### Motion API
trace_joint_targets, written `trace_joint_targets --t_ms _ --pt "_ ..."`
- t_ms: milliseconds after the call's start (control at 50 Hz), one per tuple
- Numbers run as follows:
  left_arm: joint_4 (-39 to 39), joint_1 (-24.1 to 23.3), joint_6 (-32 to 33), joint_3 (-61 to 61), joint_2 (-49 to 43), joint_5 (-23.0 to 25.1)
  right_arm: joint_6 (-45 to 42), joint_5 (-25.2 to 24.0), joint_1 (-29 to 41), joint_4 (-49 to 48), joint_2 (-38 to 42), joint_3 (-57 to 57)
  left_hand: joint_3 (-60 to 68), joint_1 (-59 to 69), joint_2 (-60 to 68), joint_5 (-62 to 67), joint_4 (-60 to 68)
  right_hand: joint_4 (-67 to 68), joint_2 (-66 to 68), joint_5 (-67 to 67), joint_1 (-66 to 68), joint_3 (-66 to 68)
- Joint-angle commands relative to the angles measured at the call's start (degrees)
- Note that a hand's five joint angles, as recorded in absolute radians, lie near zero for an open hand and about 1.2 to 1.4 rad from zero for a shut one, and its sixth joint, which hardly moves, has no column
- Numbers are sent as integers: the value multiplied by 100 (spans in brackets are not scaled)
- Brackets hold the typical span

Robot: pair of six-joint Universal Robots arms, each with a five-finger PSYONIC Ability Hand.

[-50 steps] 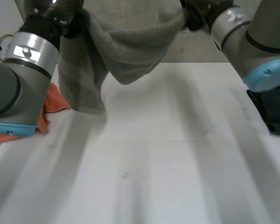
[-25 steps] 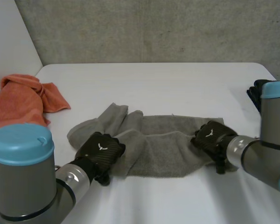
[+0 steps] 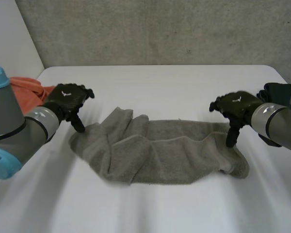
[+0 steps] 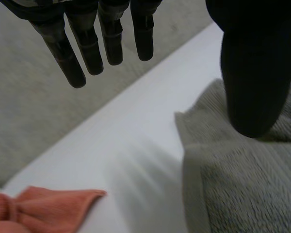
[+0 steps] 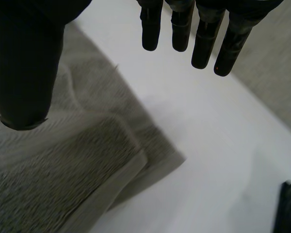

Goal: Fold the laundry.

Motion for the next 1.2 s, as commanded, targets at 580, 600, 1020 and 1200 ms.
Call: trace_joint_targets --t_ms 580,600,1020,1200 --pt "-241 -297 1143 693 -1516 -108 -276 111 -29 44 1344 -250 6063 6041 6048 6030 6048 312 360 214 537 271" --pt "-241 -306 1143 693 -1507 -134 -346 128 -29 53 1361 -267 6063 6041 6048 6030 6048 678 726 581 904 638" --pt "1612 -288 1117 2362 -1314 -687 -417 787 32 -1132 1353 -2366 6063 6041 6048 6030 6048 6446 6493 6348 6671 6405" --pt "3941 -297 748 3506 -1200 -1329 -286 1130 190 -3680 1107 -3914 6063 6041 6048 6030 6048 6446 6493 6348 6671 6405"
